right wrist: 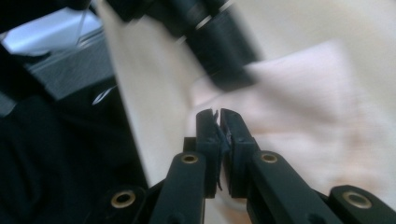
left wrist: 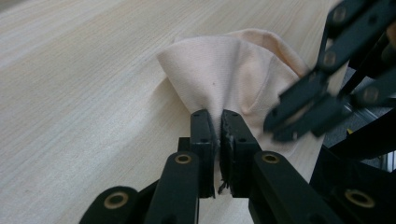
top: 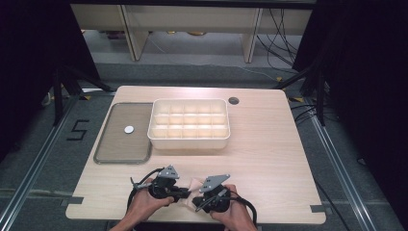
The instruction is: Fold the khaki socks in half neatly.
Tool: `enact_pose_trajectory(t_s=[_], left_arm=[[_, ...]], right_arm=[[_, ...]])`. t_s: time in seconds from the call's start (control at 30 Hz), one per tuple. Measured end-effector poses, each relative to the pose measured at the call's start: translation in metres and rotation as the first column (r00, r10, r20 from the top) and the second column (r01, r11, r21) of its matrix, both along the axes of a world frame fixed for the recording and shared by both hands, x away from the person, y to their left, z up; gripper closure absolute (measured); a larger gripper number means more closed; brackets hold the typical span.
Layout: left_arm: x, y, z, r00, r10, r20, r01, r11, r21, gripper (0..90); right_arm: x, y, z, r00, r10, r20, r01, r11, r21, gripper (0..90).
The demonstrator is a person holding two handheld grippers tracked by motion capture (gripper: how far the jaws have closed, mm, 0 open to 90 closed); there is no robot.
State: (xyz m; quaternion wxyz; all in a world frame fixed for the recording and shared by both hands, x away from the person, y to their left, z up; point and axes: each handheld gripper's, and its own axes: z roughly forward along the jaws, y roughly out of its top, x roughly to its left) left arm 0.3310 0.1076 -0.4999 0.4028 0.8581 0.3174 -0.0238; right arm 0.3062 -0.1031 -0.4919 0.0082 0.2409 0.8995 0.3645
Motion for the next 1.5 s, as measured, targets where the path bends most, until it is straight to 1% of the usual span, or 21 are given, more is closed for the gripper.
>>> enact_pose_trajectory(t_s=[0.07, 0.13, 0.17, 0.27, 0.37, 0.4, 0.47, 0.5, 0.53, 0.6, 0.63, 0.67, 0.73, 0.77, 0.93, 1.0, 1.1, 1.23, 1.27, 1.33, 1.5], left_arm=[[0.000, 0.000, 0.001, 1.0000, 0.001, 0.009, -0.001, 1.0000, 0.003, 83.8], [0.000, 0.000, 0.002, 0.9998, -0.005, 0.018, 0.005, 0.9999, 0.012, 83.8], [-0.001, -0.001, 0.003, 0.9999, 0.006, 0.011, -0.006, 1.0000, 0.006, 83.9], [0.000, -0.001, 0.003, 0.9998, -0.008, 0.020, 0.008, 0.9999, 0.008, 83.9], [0.000, -0.001, 0.003, 0.9999, 0.000, 0.013, 0.000, 1.0000, 0.007, 83.9], [0.001, 0.000, 0.003, 0.9998, -0.002, 0.018, 0.002, 0.9999, 0.016, 83.9], [0.001, 0.000, 0.003, 0.9998, -0.003, 0.017, 0.003, 1.0000, 0.003, 84.0], [0.001, 0.000, 0.003, 0.9998, -0.003, 0.018, 0.003, 1.0000, 0.004, 83.9], [0.001, 0.000, 0.003, 0.9999, -0.002, 0.017, 0.001, 0.9999, 0.011, 83.9], [0.002, 0.001, 0.003, 0.9998, 0.001, 0.017, -0.001, 1.0000, 0.007, 83.9], [0.002, 0.001, 0.003, 0.9999, 0.007, 0.014, -0.007, 0.9999, 0.008, 83.9], [0.001, 0.001, 0.003, 0.9998, 0.014, 0.011, -0.014, 0.9999, -0.001, 83.9], [0.002, 0.002, 0.003, 0.9998, 0.016, 0.011, -0.016, 0.9999, 0.005, 83.9], [0.003, 0.003, 0.003, 0.9997, 0.011, 0.022, -0.011, 0.9998, 0.014, 83.9], [0.003, 0.003, 0.004, 0.9997, 0.007, 0.023, -0.007, 0.9998, 0.017, 83.8], [0.003, 0.003, 0.004, 0.9997, 0.006, 0.023, -0.007, 0.9999, 0.015, 83.8], [0.002, 0.003, 0.005, 0.9998, 0.008, 0.019, -0.008, 0.9999, 0.011, 83.8], [0.002, 0.003, 0.006, 0.9997, 0.006, 0.022, -0.006, 1.0000, 0.005, 83.8], [0.001, 0.003, 0.007, 0.9997, 0.008, 0.022, -0.008, 1.0000, 0.005, 83.7], [0.001, 0.003, 0.009, 0.9993, -0.001, 0.038, 0.000, 0.9999, 0.014, 83.7], [-0.002, 0.000, 0.014, 0.9987, -0.005, 0.051, 0.005, 1.0000, 0.001, 83.6]], right_arm=[[0.007, -0.006, 0.007, 0.9988, -0.038, 0.031, 0.038, 0.9992, 0.014, 87.0], [0.015, -0.010, 0.010, 0.9931, -0.080, 0.085, 0.079, 0.9968, 0.014, 87.0], [0.020, -0.011, 0.010, 0.9910, -0.100, 0.089, 0.100, 0.9949, 0.012, 87.0], [0.033, -0.012, 0.005, 0.9892, -0.101, 0.105, 0.102, 0.9947, -0.005, 87.4], [0.040, -0.010, -0.004, 0.9894, -0.105, 0.100, 0.110, 0.9927, -0.050, 87.5], [0.041, -0.010, -0.005, 0.9901, -0.117, 0.078, 0.121, 0.9910, -0.057, 87.5], [0.042, -0.010, -0.007, 0.9906, -0.103, 0.090, 0.107, 0.9935, -0.039, 87.5], [0.040, -0.010, -0.004, 0.9878, -0.136, 0.076, 0.139, 0.9894, -0.042, 87.5], [0.040, -0.011, -0.003, 0.9864, -0.141, 0.084, 0.145, 0.9886, -0.041, 87.5], [0.040, -0.013, 0.001, 0.9884, -0.117, 0.097, 0.119, 0.9928, -0.014, 87.5], [0.037, -0.012, 0.004, 0.9875, -0.127, 0.093, 0.127, 0.9919, 0.007, 87.5], [0.035, -0.014, 0.008, 0.9882, -0.127, 0.085, 0.128, 0.9917, -0.006, 87.5], [0.031, -0.015, 0.012, 0.9914, -0.092, 0.094, 0.090, 0.9957, 0.022, 87.3], [0.028, -0.015, 0.013, 0.9899, -0.110, 0.090, 0.107, 0.9935, 0.040, 87.3], [0.018, -0.018, 0.013, 0.9940, -0.084, 0.069, 0.082, 0.9958, 0.042, 86.9], [0.017, -0.018, 0.011, 0.9962, -0.068, 0.055, 0.066, 0.9973, 0.033, 86.8], [0.016, -0.016, 0.007, 0.9949, -0.087, 0.050, 0.086, 0.9959, 0.027, 86.7], [0.017, -0.013, 0.001, 0.9972, -0.071, 0.021, 0.072, 0.9972, -0.020, 86.7], [0.018, -0.013, -0.001, 0.9975, -0.062, 0.034, 0.063, 0.9976, -0.030, 86.7], [0.017, -0.012, -0.003, 0.9971, -0.076, 0.007, 0.077, 0.9964, -0.035, 86.7], [0.019, -0.012, -0.006, 0.9975, -0.070, 0.010, 0.071, 0.9967, -0.039, 86.7]])
